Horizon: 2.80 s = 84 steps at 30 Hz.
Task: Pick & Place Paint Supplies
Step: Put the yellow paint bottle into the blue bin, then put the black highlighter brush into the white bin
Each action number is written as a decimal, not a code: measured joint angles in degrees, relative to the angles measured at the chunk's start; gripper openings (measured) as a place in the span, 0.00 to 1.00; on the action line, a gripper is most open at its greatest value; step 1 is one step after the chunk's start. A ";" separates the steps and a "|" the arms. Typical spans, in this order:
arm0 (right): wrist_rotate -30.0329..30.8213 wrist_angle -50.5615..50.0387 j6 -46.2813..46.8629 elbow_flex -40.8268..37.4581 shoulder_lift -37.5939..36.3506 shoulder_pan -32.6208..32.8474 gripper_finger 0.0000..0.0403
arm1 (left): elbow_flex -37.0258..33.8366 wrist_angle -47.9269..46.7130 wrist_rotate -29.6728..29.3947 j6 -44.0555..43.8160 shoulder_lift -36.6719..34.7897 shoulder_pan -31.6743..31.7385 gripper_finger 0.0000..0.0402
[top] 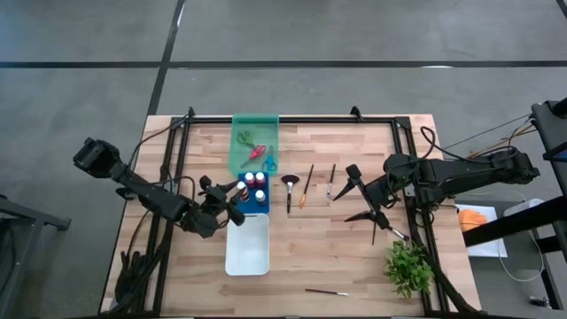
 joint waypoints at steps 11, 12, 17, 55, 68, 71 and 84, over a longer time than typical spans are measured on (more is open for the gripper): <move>0.02 -0.18 -0.18 0.00 0.00 0.00 0.76 | -3.86 8.30 2.81 2.34 1.21 1.66 0.28; 0.02 -0.24 -0.23 0.00 0.00 0.02 0.76 | -4.57 10.22 2.83 2.61 1.78 1.66 0.28; 0.02 -0.24 -0.16 0.00 0.00 0.00 0.76 | -6.23 16.66 3.05 4.54 4.12 1.73 0.28; 0.44 -0.43 -0.21 0.00 0.00 -0.13 0.76 | -6.24 27.36 1.23 -0.15 19.67 1.49 0.41; 0.44 -1.73 0.08 -0.02 0.00 -0.13 0.76 | -6.21 29.18 0.34 0.71 19.71 1.33 0.66; 0.44 -1.72 0.08 -0.02 0.00 -0.13 0.76 | -6.21 29.97 0.32 2.01 19.28 1.33 0.66; 0.49 -1.68 0.09 -0.02 0.00 -0.11 0.76 | -6.20 29.98 0.23 13.18 8.01 1.22 0.66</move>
